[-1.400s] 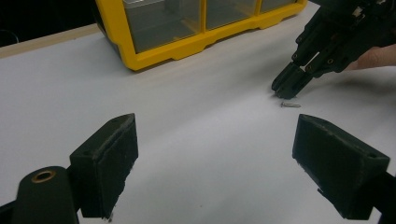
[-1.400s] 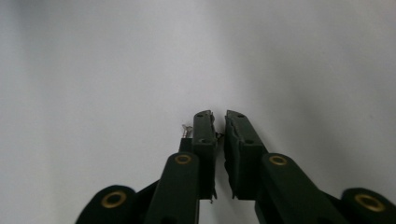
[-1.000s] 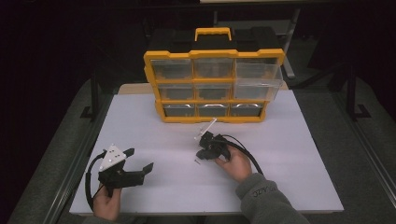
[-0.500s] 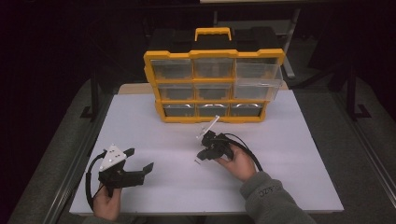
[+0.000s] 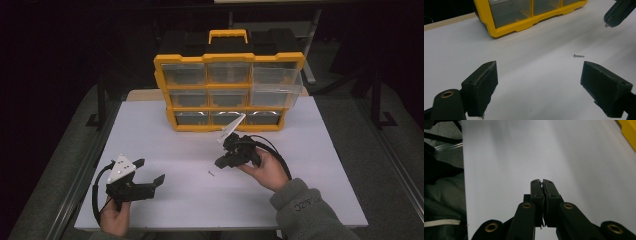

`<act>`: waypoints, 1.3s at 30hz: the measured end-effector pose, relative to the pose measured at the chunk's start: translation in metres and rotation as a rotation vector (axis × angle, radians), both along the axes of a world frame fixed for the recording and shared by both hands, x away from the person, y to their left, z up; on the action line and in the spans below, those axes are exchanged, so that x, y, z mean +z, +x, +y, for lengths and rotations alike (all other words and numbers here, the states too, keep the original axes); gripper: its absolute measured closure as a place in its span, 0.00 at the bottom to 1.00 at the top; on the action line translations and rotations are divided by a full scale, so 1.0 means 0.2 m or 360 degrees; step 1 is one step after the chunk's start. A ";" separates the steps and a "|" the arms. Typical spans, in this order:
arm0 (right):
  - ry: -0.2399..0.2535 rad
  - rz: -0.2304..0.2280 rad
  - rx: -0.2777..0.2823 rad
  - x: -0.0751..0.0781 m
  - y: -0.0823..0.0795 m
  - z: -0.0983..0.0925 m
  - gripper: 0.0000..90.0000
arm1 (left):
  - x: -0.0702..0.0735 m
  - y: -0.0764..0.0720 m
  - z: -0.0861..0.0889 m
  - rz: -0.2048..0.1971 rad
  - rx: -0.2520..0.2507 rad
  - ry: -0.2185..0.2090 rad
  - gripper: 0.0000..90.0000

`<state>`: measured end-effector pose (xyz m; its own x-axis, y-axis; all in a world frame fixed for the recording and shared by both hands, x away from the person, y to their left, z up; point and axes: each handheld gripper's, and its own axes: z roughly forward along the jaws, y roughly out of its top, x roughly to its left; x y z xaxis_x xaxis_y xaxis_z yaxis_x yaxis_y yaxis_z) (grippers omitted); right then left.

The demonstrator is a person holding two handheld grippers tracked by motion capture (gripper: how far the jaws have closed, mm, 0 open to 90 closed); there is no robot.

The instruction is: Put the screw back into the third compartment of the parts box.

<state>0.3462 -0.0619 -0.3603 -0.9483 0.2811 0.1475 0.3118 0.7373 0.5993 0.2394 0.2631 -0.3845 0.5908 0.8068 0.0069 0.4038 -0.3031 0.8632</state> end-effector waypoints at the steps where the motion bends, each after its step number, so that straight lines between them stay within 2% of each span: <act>1: 0.0007 -0.0006 0.0010 0.02 0.00 -0.01 0.96 | 0.00 0.00 0.00 -0.0001 0.0000 0.0001 0.15; 2: 0.0017 0.0009 0.0012 0.04 0.00 -0.01 0.96 | 0.00 0.00 0.00 -0.0001 -0.0001 0.0003 0.15; 6: 0.0027 -0.0004 0.0035 0.13 -0.01 -0.04 0.96 | 0.00 0.00 0.00 -0.0003 0.0006 -0.0008 0.15; 8: 0.0043 0.0006 0.0035 0.15 -0.01 -0.05 0.96 | 0.00 0.00 0.00 -0.0003 0.0006 -0.0008 0.15; 10: 0.0051 0.0013 0.0020 0.22 -0.01 -0.08 0.96 | 0.00 0.00 0.00 -0.0003 0.0008 -0.0011 0.15; 15: 0.0042 0.0013 0.0011 0.33 -0.01 -0.12 0.96 | 0.00 0.00 0.00 -0.0014 0.0002 0.0003 0.15; 16: 0.0046 -0.0011 0.0019 0.35 0.00 -0.13 0.96 | 0.00 0.00 0.00 -0.0013 0.0003 0.0001 0.15; 28: 0.0061 -0.0060 0.0015 0.65 0.03 -0.20 0.96 | 0.00 0.00 0.00 -0.0010 0.0011 -0.0008 0.15; 39: 0.0077 -0.0125 -0.0068 0.91 0.09 -0.29 0.96 | 0.01 0.00 0.00 -0.0008 0.0009 -0.0007 0.15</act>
